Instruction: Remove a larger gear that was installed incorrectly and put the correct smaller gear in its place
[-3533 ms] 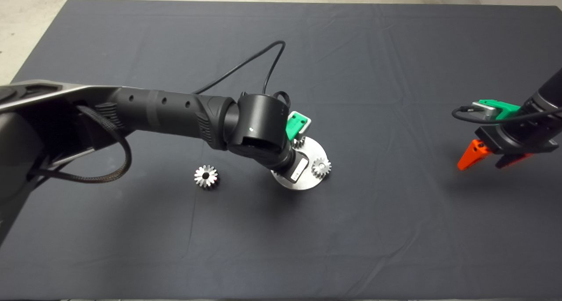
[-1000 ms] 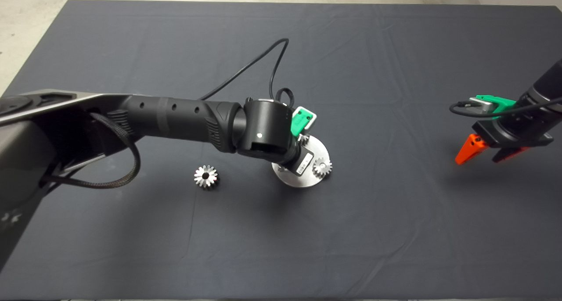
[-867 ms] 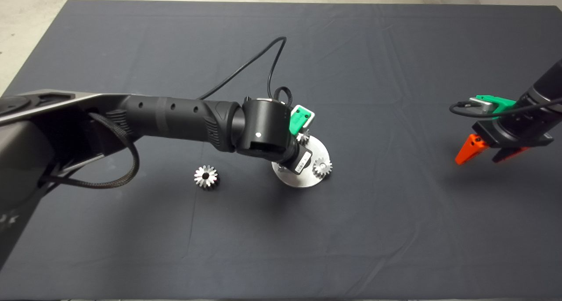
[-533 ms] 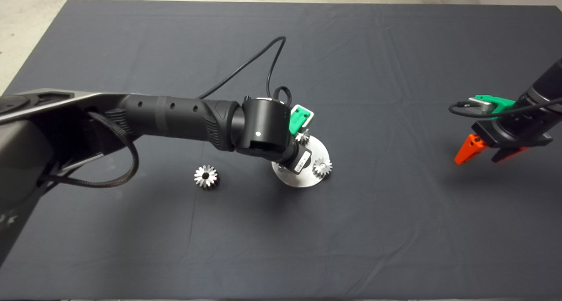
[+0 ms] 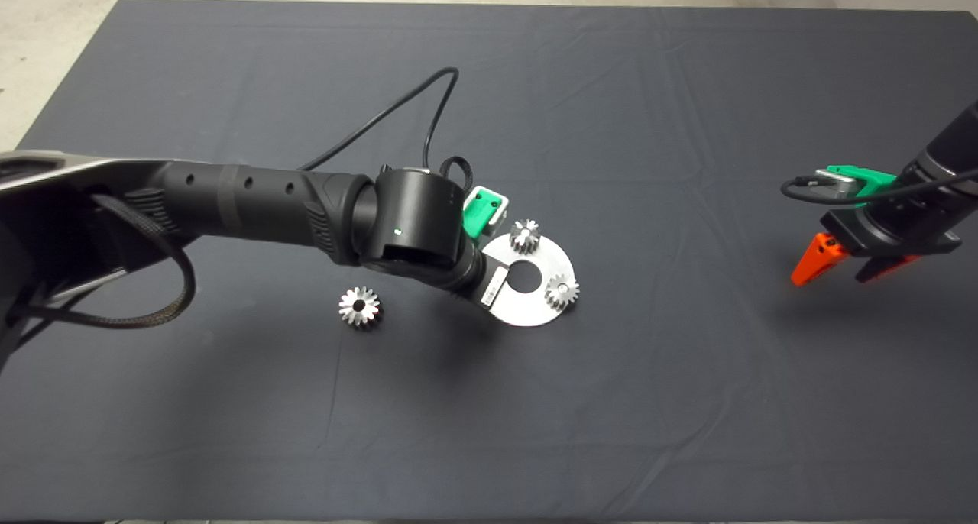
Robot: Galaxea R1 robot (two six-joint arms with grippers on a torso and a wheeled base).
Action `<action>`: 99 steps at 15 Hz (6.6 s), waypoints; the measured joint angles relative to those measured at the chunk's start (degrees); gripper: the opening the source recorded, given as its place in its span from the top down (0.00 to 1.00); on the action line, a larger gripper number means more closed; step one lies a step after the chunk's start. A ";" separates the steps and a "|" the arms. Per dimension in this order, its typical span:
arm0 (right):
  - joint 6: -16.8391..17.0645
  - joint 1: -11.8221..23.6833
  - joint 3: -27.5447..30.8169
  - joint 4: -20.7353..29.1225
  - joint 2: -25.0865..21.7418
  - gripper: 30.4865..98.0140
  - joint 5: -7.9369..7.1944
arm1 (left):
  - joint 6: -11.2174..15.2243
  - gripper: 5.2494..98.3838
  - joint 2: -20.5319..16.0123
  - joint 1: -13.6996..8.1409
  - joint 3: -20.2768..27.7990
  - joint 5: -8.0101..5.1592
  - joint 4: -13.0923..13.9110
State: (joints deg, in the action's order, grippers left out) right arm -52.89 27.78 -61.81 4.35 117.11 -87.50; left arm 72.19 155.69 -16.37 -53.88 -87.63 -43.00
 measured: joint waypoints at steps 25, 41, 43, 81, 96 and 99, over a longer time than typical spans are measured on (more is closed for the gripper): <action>0.01 0.00 -0.51 0.00 1.49 0.28 -0.01 | 1.12 0.79 8.16 -5.56 -7.39 0.06 0.78; 1.02 0.00 -0.90 0.00 1.49 0.28 -0.01 | 14.30 0.80 1.63 -2.51 2.42 0.15 0.06; 1.02 0.00 -0.94 0.00 1.49 0.28 0.00 | 16.05 0.80 1.27 -2.47 3.86 0.17 -0.71; 1.91 0.02 -1.05 0.00 1.33 0.28 0.00 | 26.19 0.80 0.95 6.40 4.05 0.15 -18.96; 2.10 0.00 -3.02 -0.06 2.76 0.28 -0.01 | 22.41 0.80 -1.57 7.01 7.86 0.17 -20.24; 2.10 0.00 -4.15 -0.06 3.81 0.28 0.00 | 22.93 0.80 -1.46 7.01 7.94 0.11 -20.24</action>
State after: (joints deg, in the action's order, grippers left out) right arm -50.80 27.78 -65.96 4.29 120.92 -87.50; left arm 95.12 154.23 -9.36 -45.95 -87.52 -63.23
